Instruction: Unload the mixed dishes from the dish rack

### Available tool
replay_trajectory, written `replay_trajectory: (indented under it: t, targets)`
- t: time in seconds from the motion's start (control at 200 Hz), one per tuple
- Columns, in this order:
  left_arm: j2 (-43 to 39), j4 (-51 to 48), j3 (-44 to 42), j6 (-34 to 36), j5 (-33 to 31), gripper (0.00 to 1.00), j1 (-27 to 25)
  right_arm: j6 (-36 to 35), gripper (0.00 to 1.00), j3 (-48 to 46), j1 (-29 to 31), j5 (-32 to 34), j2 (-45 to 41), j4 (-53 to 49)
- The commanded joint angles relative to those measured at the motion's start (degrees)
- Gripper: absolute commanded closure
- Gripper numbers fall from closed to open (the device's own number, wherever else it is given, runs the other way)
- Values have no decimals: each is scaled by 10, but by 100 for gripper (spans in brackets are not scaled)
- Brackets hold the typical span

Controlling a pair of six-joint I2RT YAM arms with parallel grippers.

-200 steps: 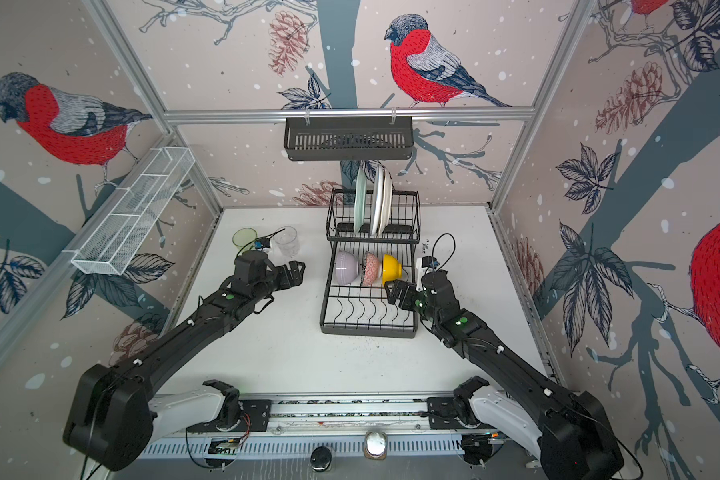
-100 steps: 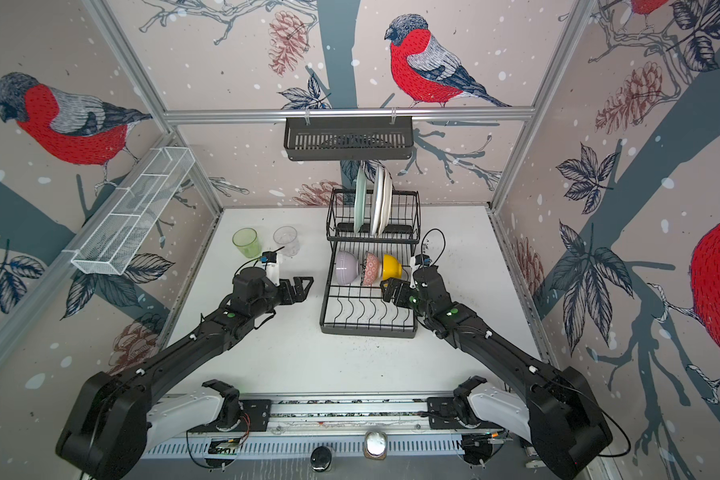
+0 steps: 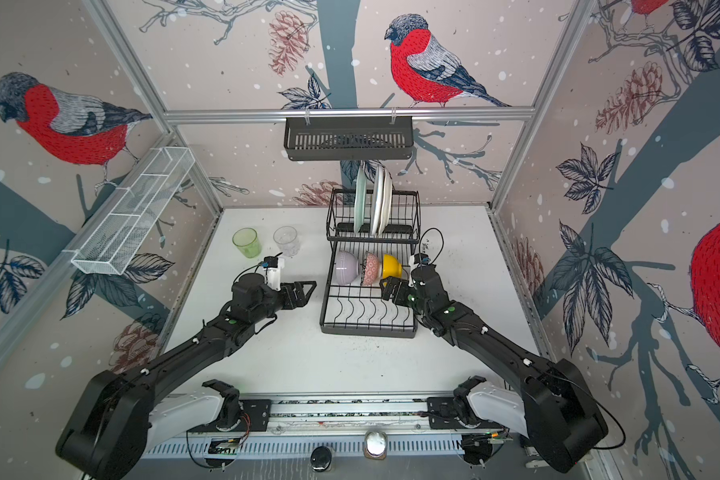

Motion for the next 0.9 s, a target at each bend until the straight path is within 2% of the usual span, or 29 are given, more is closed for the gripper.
replay_trajectory:
  t: [0.0, 0.45, 0.895]
  targets:
    - [-13, 32, -5, -1, 0, 3, -1, -2, 1, -1, 1, 13, 3, 20]
    - [-23, 36, -11, -5, -2, 3, -2, -8, 0, 9, 1, 59, 36, 35]
    - [-10, 37, -9, -11, 6, 3, -5, -13, 0, 29, 2, 51, 95, 56]
